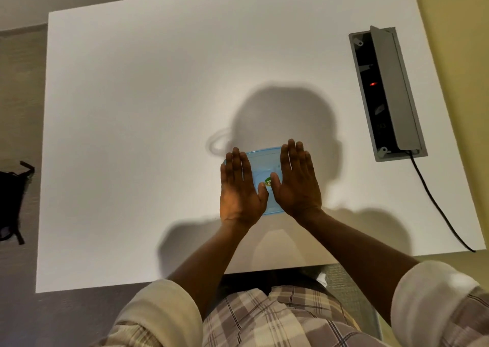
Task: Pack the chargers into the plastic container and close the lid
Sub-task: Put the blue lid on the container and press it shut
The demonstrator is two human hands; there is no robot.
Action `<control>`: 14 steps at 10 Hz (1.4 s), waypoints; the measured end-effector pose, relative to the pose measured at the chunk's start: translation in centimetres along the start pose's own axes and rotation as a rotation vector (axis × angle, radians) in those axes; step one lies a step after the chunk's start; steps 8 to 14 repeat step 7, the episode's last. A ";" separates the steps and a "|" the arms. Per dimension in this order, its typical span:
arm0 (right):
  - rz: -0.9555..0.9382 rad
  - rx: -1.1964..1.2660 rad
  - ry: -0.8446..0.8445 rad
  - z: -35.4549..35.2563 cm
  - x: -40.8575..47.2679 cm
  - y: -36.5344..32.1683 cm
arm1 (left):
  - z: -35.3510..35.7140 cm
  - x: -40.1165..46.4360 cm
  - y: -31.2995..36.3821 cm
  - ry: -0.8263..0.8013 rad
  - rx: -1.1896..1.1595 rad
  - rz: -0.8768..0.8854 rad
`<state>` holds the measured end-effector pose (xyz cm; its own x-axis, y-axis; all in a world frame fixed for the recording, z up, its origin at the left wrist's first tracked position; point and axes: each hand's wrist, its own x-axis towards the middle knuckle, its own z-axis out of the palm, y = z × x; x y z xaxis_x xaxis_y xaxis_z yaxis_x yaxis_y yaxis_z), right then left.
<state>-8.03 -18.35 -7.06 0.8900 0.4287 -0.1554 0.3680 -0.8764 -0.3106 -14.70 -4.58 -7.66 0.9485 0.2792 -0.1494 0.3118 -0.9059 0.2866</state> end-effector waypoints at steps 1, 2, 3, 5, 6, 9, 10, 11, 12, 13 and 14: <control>0.007 -0.005 0.004 0.1 0.0 0.0 | 0.2 0.1 -0.1 0.010 -0.012 0.001; 0.005 -0.009 0.021 0.2 0.0 0.0 | 0.4 0.0 -0.1 0.024 -0.026 0.010; 0.003 -0.013 0.037 0.3 0.1 0.0 | 0.5 0.0 0.0 0.021 -0.014 0.007; 0.016 0.000 0.012 -0.1 -0.1 -0.1 | -0.8 -0.3 0.2 0.010 0.045 -0.007; -0.015 0.029 -0.016 -1.7 -0.3 -0.5 | -2.8 -0.5 0.6 -0.027 -0.027 0.002; -0.014 0.065 0.038 -2.9 -0.2 -0.4 | -4.4 0.0 0.2 -0.011 -0.051 0.004; -0.014 0.065 0.038 -2.9 -0.2 -0.4 | -4.4 0.0 0.2 -0.011 -0.051 0.004; -0.014 0.065 0.038 -2.9 -0.2 -0.4 | -4.4 0.0 0.2 -0.011 -0.051 0.004; -0.014 0.065 0.038 -2.9 -0.2 -0.4 | -4.4 0.0 0.2 -0.011 -0.051 0.004; -0.014 0.065 0.038 -2.9 -0.2 -0.4 | -4.4 0.0 0.2 -0.011 -0.051 0.004; -0.014 0.065 0.038 -2.9 -0.2 -0.4 | -4.4 0.0 0.2 -0.011 -0.051 0.004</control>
